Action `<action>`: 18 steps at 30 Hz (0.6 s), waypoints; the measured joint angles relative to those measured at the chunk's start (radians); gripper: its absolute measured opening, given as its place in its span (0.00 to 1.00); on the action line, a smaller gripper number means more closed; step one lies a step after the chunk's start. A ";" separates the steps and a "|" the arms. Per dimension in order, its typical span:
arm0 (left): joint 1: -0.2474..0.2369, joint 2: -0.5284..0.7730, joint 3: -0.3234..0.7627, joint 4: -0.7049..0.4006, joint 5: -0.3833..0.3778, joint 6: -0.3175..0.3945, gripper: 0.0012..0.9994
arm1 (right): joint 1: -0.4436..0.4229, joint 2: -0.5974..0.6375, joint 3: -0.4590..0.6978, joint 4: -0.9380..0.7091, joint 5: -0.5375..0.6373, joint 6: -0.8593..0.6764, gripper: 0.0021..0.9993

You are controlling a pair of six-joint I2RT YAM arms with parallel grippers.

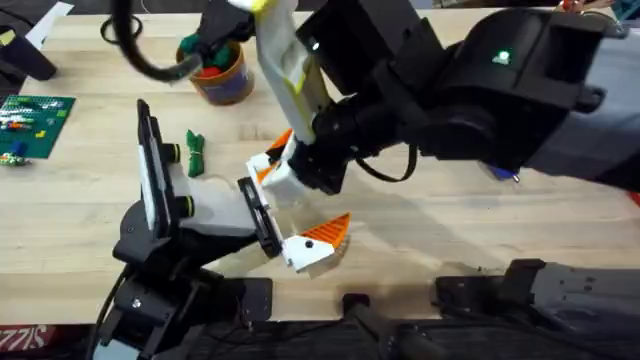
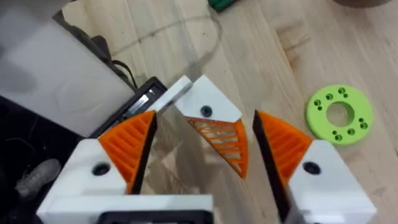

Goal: Pick up the gripper from the table and insert it into the empty holder that is missing its gripper. Then pick up a screw, insert it into the mounting hole, and use the screwdriver to tighten it. Finally, clean up the table by picking up the vegetable and placing it into the bucket.

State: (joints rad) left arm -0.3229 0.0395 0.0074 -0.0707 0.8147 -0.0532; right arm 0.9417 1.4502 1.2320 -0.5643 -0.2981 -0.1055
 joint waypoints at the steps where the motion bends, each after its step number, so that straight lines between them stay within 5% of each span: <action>1: 0.000 0.000 0.000 0.000 -0.002 0.000 0.99 | 0.004 0.000 0.000 0.000 -0.005 0.000 0.49; 4: 0.002 0.000 0.000 0.001 -0.003 0.001 0.99 | -0.008 -0.003 0.000 -0.006 0.024 -0.003 0.93; 5: 0.002 0.000 0.000 0.001 -0.003 0.001 0.99 | -0.014 -0.003 0.000 -0.010 0.027 -0.003 0.98; 18: 0.002 0.000 0.000 0.001 -0.003 0.002 0.99 | -0.014 -0.007 0.000 -0.012 0.032 -0.003 1.00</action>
